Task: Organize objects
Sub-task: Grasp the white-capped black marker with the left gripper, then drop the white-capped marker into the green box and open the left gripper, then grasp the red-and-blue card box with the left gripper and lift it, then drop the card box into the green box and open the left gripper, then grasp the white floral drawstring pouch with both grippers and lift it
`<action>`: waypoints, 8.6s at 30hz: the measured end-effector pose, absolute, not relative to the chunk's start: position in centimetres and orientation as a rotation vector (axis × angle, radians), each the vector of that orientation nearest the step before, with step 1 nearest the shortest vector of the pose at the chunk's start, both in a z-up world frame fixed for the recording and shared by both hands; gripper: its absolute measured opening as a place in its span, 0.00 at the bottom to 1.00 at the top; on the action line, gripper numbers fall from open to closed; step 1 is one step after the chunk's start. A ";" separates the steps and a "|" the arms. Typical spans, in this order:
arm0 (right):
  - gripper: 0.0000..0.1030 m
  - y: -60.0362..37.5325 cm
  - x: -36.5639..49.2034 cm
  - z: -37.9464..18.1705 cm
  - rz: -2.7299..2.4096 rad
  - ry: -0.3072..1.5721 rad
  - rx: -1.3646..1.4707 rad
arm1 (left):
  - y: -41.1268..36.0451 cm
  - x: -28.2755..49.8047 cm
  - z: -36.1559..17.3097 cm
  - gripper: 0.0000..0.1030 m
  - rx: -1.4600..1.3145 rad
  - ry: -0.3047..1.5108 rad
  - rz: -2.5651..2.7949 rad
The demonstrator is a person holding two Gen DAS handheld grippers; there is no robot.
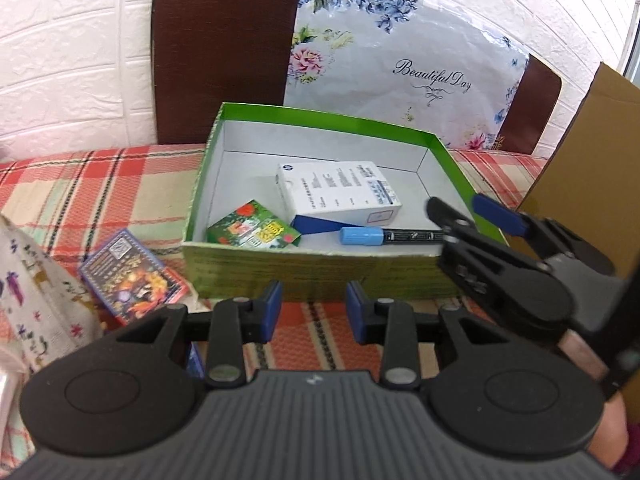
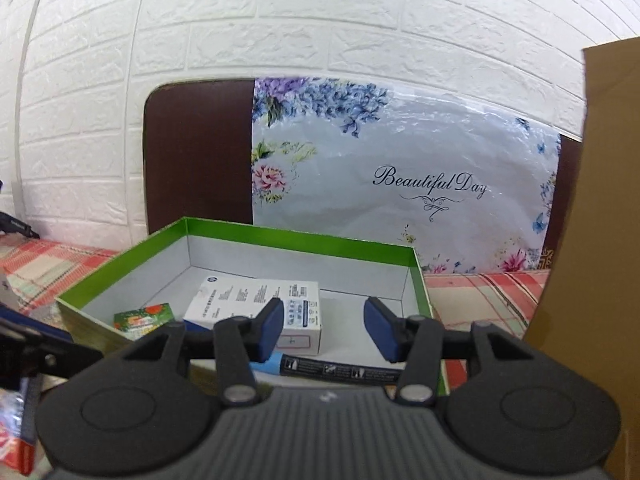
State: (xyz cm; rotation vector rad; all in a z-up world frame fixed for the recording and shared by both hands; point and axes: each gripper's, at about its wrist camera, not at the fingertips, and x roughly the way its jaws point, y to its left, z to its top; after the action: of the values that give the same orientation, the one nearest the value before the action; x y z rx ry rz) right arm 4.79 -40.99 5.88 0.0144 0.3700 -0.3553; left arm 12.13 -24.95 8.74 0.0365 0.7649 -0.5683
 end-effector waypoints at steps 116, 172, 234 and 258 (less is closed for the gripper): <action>0.40 -35.9 -6.1 5.1 -0.156 0.466 0.286 | -21.9 8.3 9.2 0.36 0.174 0.723 -0.432; 0.60 -25.7 -2.3 2.4 0.025 0.658 0.086 | -11.1 6.9 3.9 0.51 -0.063 0.897 -0.516; 0.62 -35.3 -0.6 5.4 -0.228 0.412 0.279 | -22.7 11.8 8.3 0.45 0.088 0.735 -0.516; 0.46 -21.3 3.1 5.5 0.100 0.550 0.062 | -3.8 8.9 4.6 0.51 -0.114 0.806 -0.241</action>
State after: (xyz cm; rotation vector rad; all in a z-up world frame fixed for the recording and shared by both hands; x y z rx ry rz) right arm 3.12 -21.35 5.52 0.0624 0.5504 0.1004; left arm 8.93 -3.78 4.57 -0.1137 0.8058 -0.2410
